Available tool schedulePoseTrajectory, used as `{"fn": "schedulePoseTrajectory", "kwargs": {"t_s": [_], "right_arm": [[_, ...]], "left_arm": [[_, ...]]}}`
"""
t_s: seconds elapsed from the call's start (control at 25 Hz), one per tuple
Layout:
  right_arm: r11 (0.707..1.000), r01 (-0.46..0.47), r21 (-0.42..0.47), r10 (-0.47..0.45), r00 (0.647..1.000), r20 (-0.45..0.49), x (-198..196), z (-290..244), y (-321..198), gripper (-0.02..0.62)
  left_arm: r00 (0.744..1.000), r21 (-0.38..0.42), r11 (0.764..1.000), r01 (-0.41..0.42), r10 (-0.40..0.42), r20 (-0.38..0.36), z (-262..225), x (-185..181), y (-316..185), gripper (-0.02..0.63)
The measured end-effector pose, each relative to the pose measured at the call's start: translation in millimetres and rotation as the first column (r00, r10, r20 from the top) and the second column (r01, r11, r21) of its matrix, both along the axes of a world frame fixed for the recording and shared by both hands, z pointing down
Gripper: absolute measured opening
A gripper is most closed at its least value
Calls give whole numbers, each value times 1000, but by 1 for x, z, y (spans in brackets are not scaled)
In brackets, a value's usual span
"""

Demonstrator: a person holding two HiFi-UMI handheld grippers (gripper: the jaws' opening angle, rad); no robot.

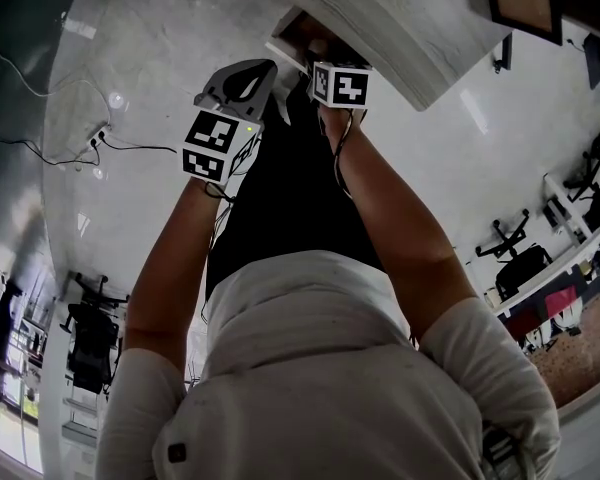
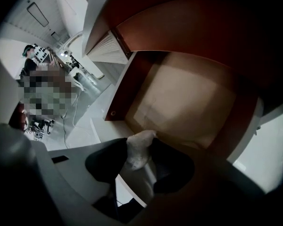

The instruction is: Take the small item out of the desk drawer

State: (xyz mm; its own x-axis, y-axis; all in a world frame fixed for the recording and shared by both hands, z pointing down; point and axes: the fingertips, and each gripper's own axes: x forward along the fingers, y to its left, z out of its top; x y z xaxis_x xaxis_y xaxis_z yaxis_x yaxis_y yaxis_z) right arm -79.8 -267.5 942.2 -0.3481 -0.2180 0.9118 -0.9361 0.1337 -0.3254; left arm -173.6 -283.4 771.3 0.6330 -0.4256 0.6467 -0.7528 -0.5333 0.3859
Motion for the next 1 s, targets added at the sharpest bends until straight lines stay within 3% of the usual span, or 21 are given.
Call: {"fn": "schedulePoseTrajectory", "kwargs": {"t_s": [0.6,1.0], "right_arm": [[992,60,112,-60,998,-7,4,-58,5,163],[950,177,256,-182,983,-5,-6,-148,18,163]], "left_arm": [[999,45,998,35,-34,-15,-42,-4,19,15],[998,107,993,56,-52,-36,-104,-16,37,15]]}}
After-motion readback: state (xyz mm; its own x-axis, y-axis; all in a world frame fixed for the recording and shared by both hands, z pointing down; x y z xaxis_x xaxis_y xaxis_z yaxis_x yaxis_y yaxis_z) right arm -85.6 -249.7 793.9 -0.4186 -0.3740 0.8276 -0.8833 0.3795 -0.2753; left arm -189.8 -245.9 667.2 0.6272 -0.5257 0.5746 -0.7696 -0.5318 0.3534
